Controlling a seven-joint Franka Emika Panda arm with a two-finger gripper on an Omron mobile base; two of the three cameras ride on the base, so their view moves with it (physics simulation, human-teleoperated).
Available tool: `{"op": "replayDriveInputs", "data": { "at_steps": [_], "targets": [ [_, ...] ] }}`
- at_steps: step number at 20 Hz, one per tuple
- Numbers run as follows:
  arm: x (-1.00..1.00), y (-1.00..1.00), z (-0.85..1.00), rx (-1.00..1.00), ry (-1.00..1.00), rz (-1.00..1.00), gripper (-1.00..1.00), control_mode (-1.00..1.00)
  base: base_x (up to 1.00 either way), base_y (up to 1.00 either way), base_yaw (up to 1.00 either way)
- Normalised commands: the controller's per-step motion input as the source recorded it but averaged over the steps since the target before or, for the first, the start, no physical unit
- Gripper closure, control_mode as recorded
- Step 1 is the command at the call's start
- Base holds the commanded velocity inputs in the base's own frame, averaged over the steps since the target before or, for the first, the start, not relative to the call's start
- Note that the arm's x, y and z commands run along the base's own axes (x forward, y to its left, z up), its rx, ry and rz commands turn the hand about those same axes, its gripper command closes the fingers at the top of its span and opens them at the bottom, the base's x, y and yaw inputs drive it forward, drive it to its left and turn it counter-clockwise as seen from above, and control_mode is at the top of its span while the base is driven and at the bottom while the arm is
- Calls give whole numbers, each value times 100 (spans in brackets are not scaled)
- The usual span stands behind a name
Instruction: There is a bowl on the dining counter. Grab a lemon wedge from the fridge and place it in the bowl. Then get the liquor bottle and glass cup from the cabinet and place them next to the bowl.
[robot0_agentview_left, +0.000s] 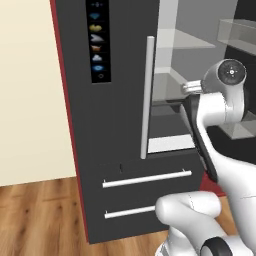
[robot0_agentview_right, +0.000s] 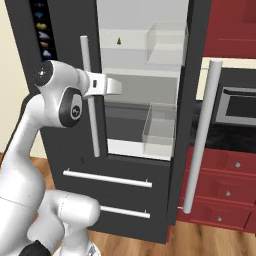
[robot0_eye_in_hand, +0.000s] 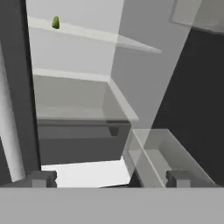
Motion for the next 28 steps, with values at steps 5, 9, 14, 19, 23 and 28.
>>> {"op": "replayDriveInputs", "data": {
  "at_steps": [5, 9, 14, 19, 23, 28],
  "targets": [
    [-34, 92, -22, 23, 2, 25, -100, -100, 0, 0, 0],
    [-17, 64, -21, 15, 0, 9, -100, -100, 0, 0, 0],
    [25, 35, 0, 4, 0, 1, -100, -100, 0, 0, 0],
    [44, 22, 0, -1, 0, 0, -100, -100, 0, 0, 0],
    [39, 27, 0, 0, 0, 0, -100, -100, 0, 0, 0],
    [58, 10, -6, 0, 0, 0, -100, -100, 0, 0, 0]
  ]
}}
